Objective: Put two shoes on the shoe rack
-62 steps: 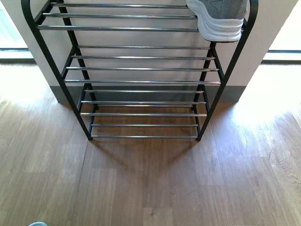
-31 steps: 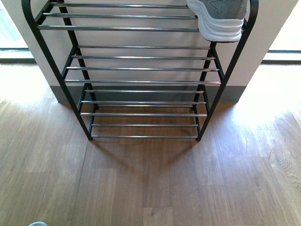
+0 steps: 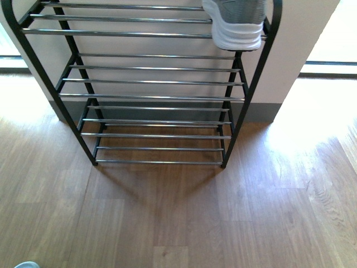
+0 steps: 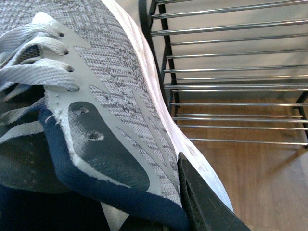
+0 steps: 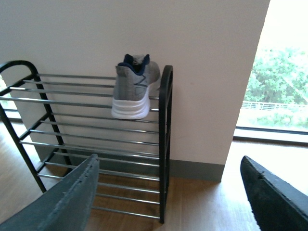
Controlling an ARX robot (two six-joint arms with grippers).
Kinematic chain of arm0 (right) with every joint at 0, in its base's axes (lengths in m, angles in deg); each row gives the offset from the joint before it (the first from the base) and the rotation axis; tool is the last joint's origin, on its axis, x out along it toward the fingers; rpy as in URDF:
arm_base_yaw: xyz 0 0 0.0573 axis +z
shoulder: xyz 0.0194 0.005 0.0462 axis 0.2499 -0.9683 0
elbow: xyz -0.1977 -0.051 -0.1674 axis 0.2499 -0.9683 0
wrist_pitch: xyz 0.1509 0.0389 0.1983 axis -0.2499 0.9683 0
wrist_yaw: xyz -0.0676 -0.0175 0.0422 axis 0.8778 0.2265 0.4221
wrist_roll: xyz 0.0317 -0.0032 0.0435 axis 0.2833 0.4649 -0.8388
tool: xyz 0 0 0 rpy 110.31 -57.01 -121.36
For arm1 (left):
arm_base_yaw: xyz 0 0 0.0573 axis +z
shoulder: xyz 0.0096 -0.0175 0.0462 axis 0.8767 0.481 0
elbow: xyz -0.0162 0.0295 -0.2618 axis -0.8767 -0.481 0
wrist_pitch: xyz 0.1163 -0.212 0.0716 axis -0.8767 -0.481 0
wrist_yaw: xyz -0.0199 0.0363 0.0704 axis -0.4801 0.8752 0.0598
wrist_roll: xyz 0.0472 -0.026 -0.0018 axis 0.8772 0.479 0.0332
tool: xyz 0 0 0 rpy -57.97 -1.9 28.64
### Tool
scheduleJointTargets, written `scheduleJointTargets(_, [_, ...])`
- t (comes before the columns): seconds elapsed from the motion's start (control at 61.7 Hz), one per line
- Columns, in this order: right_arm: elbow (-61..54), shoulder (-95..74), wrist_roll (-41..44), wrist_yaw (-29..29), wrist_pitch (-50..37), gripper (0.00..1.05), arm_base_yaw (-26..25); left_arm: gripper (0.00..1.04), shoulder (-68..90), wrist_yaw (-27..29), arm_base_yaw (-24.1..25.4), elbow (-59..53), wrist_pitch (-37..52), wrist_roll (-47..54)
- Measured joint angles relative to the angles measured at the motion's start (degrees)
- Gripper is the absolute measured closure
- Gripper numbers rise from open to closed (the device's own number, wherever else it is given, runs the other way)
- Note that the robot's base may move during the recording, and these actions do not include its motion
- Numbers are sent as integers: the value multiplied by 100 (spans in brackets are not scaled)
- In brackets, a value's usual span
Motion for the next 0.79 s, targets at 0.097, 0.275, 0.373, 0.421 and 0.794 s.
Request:
scheduleJointTargets(0.097, [0,2,0,4,4,9,0,103,-2,-9,-4,0,0,2])
scheduleJointTargets(0.275, [0,0,0,22,9,9,0,103,0,-31,-11,-2,0,0])
scheduleJointTargets(0.373, [0,9,-2,46,11,9,2,103,0,-129,-37,0,2,4])
scheduleJointTargets(0.421, [0,9,0,39,9,9,2,103,2,-109,-31,0,2,11])
scheduleJointTargets(0.794, [0,7,0,37,9,9,2,103,2,-24,-26,0,2,15])
